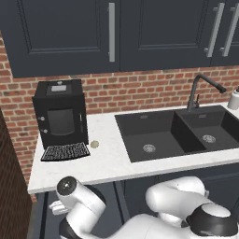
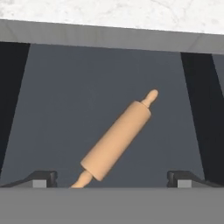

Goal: Pick the rolling pin from the drawer and place it on the counter.

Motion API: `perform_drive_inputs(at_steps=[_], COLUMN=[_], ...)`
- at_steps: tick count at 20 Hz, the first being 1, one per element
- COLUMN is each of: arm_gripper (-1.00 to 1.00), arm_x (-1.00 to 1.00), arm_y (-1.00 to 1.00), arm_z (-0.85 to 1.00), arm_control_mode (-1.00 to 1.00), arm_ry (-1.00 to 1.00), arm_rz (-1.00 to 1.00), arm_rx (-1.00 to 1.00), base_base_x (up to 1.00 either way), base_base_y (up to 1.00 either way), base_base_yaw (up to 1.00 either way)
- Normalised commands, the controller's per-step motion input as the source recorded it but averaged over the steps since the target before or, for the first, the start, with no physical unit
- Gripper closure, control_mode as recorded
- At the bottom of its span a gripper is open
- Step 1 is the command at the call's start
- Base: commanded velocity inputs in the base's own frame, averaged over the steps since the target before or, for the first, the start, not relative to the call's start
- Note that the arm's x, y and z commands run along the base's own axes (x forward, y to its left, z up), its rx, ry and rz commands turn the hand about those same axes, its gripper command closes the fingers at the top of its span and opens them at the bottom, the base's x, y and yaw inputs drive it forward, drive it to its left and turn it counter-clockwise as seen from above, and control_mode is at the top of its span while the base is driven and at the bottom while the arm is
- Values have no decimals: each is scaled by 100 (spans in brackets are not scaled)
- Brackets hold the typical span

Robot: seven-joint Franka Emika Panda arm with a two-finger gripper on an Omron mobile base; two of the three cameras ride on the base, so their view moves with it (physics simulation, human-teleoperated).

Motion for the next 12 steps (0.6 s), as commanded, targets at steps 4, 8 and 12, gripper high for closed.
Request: perform_drive_inputs(at_steps=[4, 8, 12], arm_gripper=[-100, -100, -100], arm_x=[-18, -10, 0], arm_y=[-4, -26, -25], arm_z=[-7, -1, -36], arm_control_mode=[-100, -100, -100], arm_ry=[24, 26, 10], arm_rz=[-13, -20, -21], arm_rx=[13, 14, 3], base_base_x=[0, 0, 0], base_base_y=[0, 0, 0], base_base_yaw=[0, 0, 0])
